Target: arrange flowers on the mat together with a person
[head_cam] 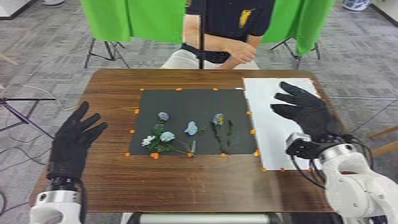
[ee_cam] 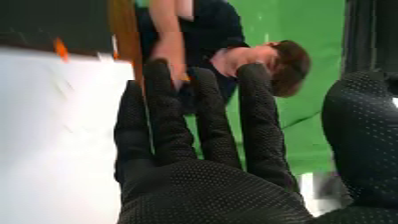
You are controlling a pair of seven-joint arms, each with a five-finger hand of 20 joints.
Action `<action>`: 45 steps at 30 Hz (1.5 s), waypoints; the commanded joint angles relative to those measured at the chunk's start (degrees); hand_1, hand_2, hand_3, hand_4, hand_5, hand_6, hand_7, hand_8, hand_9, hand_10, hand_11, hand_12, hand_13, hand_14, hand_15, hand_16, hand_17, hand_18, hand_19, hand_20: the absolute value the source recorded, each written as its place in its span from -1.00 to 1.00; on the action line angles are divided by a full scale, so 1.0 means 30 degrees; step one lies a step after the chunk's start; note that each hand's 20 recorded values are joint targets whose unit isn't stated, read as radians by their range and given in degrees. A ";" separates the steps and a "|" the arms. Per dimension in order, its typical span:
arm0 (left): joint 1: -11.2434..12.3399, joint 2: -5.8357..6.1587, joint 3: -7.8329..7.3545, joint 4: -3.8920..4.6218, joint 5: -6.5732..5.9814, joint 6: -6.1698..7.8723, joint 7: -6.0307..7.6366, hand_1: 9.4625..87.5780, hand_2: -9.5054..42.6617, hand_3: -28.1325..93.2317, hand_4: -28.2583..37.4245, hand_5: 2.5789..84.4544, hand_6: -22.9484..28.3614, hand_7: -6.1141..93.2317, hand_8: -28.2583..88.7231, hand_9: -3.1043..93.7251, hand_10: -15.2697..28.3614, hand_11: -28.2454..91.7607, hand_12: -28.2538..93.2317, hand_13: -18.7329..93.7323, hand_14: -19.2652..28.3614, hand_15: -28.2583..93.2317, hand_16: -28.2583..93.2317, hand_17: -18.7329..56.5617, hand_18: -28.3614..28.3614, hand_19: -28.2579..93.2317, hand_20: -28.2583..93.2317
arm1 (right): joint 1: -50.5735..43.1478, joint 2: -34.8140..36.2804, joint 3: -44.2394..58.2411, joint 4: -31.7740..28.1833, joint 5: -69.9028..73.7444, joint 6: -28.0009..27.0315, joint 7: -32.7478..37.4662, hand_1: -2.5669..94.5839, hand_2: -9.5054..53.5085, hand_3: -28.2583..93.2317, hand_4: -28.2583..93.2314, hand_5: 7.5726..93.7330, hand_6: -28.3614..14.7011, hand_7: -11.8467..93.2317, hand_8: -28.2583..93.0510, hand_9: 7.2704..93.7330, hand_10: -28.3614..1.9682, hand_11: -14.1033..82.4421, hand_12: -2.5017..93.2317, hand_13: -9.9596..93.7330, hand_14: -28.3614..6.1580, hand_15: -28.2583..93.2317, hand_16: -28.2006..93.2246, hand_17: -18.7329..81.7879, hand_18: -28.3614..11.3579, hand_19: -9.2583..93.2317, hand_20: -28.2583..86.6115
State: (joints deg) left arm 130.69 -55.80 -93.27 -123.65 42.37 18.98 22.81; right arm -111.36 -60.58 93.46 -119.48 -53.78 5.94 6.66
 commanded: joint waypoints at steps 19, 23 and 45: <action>0.0054 -0.0233 -0.0017 -0.0041 0.0229 -0.0250 -0.0538 -0.73 -0.40 0.73 -1.00 -0.24 -0.02 -0.65 -0.69 -0.26 0.44 -0.19 -0.39 -0.23 0.81 0.14 -0.63 -0.75 0.83 0.25 -0.26 | 0.0102 0.0027 -0.0162 0.0751 0.0132 -0.0716 -0.0492 -0.57 -0.49 0.74 -1.00 -0.19 0.50 -0.50 -0.74 -0.17 0.02 -0.55 -0.65 -0.12 -0.36 -0.10 -0.25 -0.55 -0.54 0.12 -0.16; 0.0072 -0.0181 0.0027 -0.0041 0.0207 -0.0239 -0.0473 -0.73 -0.40 0.73 -1.00 -0.23 -0.02 -0.65 -0.68 -0.26 0.44 -0.19 -0.39 -0.23 0.81 0.14 -0.63 -0.75 0.83 0.25 -0.26 | 0.0063 -0.0020 -0.0138 0.0810 0.0053 -0.0824 -0.0302 -0.57 -0.50 0.74 -1.00 -0.20 0.51 -0.50 -0.74 -0.17 0.03 -0.55 -0.65 -0.12 -0.37 -0.10 -0.25 -0.55 -0.54 0.12 -0.16; -0.0126 -0.0196 0.0173 0.0011 0.0022 -0.0003 -0.0206 -0.73 -0.40 0.73 -1.00 -0.23 -0.01 -0.65 -0.68 -0.25 0.44 -0.18 -0.39 -0.22 0.82 0.15 -0.64 -0.75 0.83 0.25 -0.26 | -0.0176 -0.0162 -0.0343 0.0853 -0.0273 -0.0862 -0.0402 -0.58 -0.49 0.74 -1.00 -0.20 0.50 -0.50 -0.73 -0.17 0.02 -0.55 -0.64 -0.10 -0.38 -0.08 -0.25 -0.55 -0.55 0.13 -0.16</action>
State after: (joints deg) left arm 130.41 -56.15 -92.85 -123.67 42.81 18.53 21.96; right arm -111.47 -60.57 92.74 -116.81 -53.86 3.59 5.90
